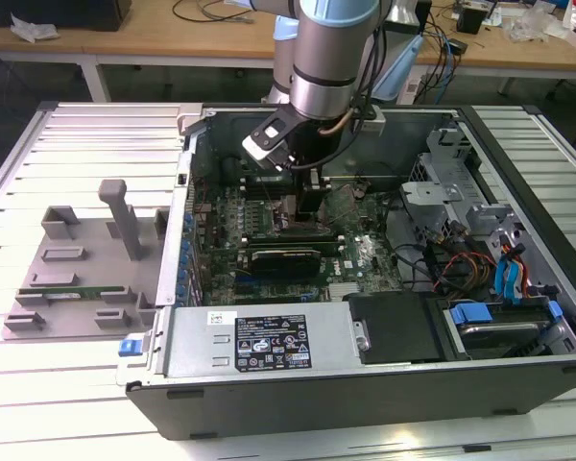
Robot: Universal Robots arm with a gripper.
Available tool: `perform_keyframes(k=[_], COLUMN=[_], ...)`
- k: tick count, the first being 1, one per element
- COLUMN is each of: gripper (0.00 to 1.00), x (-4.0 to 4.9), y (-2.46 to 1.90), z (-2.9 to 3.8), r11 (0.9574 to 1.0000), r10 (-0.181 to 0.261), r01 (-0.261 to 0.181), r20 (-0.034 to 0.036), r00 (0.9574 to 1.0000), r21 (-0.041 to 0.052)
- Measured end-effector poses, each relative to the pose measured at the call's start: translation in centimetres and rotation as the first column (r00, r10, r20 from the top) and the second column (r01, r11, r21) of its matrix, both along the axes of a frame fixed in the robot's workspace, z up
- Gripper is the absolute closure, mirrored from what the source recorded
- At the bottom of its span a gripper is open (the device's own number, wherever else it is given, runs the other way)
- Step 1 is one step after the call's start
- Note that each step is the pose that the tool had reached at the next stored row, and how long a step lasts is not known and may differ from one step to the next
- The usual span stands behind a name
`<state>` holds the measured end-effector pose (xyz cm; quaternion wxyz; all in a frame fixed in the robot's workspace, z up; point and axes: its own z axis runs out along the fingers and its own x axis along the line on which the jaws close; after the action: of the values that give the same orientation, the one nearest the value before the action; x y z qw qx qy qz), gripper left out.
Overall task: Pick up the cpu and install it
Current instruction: 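Place the cpu into insertion slot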
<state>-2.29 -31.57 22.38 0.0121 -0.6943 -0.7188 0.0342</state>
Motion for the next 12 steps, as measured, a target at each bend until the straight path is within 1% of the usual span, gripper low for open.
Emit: perform_keyframes(k=[2,3,7,9,12], gripper=[0.45,0.45,0.45,0.45,0.45], x=[0.0,0.0,0.0,0.01,0.02], y=[0.04,0.05,0.12,0.21,0.4], z=[-0.26,-0.59,-1.32,-1.82,-2.17], r11=[1.0,1.0,1.0,1.0,1.0], r10=[0.0,0.0,0.0,-0.002,-0.006], r01=[0.0,0.0,0.0,0.002,0.006], r20=[0.0,0.0,0.0,0.0001,-0.0001], r00=[1.0,1.0,1.0,1.0,1.0], r21=[0.0,0.0,0.0,0.0,-0.0001])
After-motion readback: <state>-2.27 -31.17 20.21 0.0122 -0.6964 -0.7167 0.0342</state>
